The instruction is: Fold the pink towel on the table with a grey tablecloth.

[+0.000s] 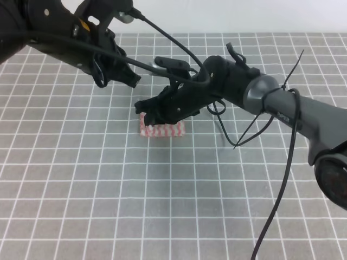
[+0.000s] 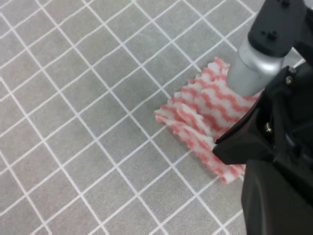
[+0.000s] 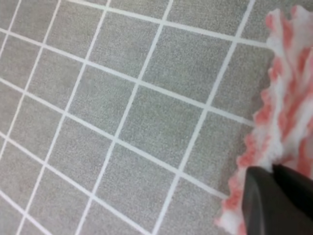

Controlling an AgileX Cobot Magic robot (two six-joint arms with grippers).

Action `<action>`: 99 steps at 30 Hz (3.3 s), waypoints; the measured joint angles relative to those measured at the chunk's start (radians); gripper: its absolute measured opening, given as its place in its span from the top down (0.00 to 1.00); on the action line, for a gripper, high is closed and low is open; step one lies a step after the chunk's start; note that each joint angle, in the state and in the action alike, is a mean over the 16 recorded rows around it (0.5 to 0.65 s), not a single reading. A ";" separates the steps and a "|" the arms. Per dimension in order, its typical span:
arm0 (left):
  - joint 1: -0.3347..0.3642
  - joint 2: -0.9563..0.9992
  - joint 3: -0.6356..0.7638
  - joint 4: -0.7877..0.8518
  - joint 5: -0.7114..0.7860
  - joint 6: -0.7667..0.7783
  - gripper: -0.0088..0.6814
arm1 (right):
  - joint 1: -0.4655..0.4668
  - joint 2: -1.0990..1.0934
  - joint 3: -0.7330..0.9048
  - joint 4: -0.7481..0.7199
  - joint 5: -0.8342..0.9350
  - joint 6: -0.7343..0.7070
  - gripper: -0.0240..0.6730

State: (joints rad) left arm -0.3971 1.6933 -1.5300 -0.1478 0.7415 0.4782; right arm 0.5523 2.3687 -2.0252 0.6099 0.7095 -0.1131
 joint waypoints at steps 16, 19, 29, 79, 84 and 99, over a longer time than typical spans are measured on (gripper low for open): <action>0.000 -0.001 0.000 0.012 0.004 0.000 0.99 | -0.003 0.012 0.000 0.156 -0.009 -0.077 0.71; 0.000 -0.001 0.000 0.012 0.006 0.000 0.99 | -0.005 0.011 0.000 0.190 0.003 -0.106 0.71; 0.000 -0.001 0.000 0.013 0.008 0.000 0.99 | -0.013 0.027 0.001 0.228 0.016 -0.175 0.91; 0.000 -0.290 0.208 0.159 -0.115 -0.209 0.99 | -0.063 -0.372 0.135 -0.184 -0.036 -0.072 0.99; 0.000 -0.454 0.328 0.197 -0.147 -0.290 0.99 | -0.063 -0.509 0.313 -0.171 -0.165 -0.071 0.99; 0.000 -0.990 0.666 0.198 -0.061 -0.450 0.99 | -0.062 -1.044 1.128 -0.144 -0.627 -0.073 0.99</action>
State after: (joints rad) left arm -0.3970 0.7030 -0.8639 0.0498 0.6801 0.0277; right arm 0.4904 1.3246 -0.8967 0.4657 0.0827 -0.1857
